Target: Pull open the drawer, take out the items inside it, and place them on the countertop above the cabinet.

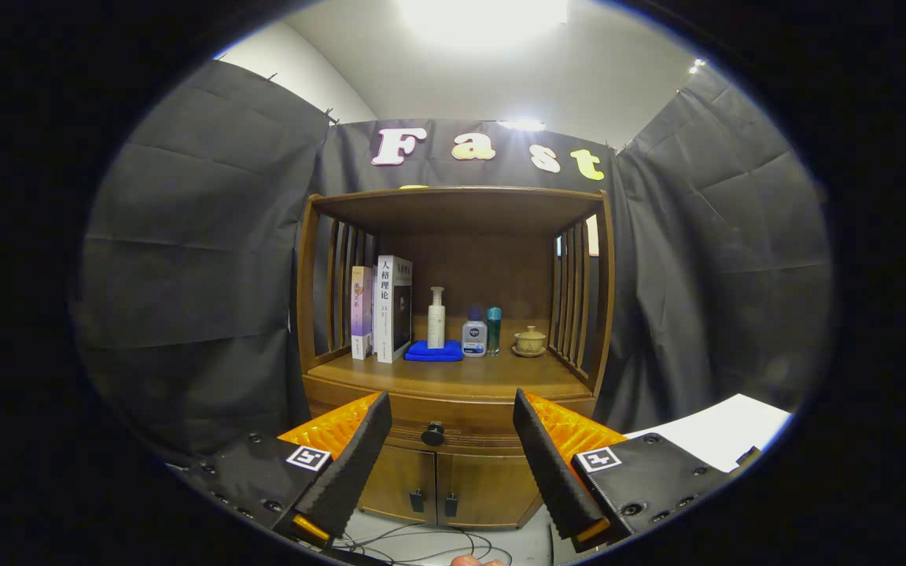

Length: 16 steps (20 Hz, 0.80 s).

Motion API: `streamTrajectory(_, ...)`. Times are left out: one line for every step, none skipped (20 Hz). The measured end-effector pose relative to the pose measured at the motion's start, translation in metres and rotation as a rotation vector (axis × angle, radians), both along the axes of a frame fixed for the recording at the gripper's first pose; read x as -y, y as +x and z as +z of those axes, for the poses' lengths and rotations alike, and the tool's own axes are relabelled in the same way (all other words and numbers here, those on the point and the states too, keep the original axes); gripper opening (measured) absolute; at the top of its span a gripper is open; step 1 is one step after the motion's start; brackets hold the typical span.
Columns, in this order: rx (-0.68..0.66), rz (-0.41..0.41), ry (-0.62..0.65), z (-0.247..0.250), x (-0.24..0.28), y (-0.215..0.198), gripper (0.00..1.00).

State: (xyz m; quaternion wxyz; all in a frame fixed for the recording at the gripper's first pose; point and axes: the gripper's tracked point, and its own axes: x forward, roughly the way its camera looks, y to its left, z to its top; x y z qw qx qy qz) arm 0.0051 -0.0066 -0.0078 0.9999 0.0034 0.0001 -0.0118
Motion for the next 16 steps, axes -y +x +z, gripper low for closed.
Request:
streamTrajectory(-0.001,0.0,0.001,0.0,0.0,0.001,0.97)
streamTrajectory(-0.002,0.001,0.005,-0.001,-0.001,0.002,0.98)
streamTrajectory(-0.004,0.004,0.011,-0.003,-0.003,0.004,0.98)
streamTrajectory(-0.006,0.005,0.017,-0.005,-0.002,0.006,0.98)
streamTrajectory(-0.01,0.006,0.023,-0.006,-0.003,0.008,0.97)
streamTrajectory(-0.016,0.009,0.025,-0.008,-0.005,0.012,0.97)
streamTrajectory(-0.021,0.008,0.028,-0.009,-0.005,0.016,0.97)
streamTrajectory(-0.021,0.007,0.033,-0.01,-0.005,0.02,0.97)
streamTrajectory(-0.021,0.009,0.041,-0.009,-0.006,0.024,0.98)
streamTrajectory(-0.023,0.015,0.046,-0.01,-0.009,0.028,0.98)
streamTrajectory(-0.022,0.018,0.047,-0.009,-0.011,0.033,0.98)
streamTrajectory(-0.019,0.019,0.048,-0.01,-0.011,0.04,0.98)
streamTrajectory(-0.021,0.023,0.048,-0.012,-0.014,0.046,0.98)
streamTrajectory(-0.024,0.031,0.048,-0.014,-0.017,0.052,0.98)
streamTrajectory(-0.029,0.036,0.044,-0.017,-0.018,0.06,0.98)
streamTrajectory(-0.034,0.036,0.042,-0.021,-0.018,0.067,0.98)
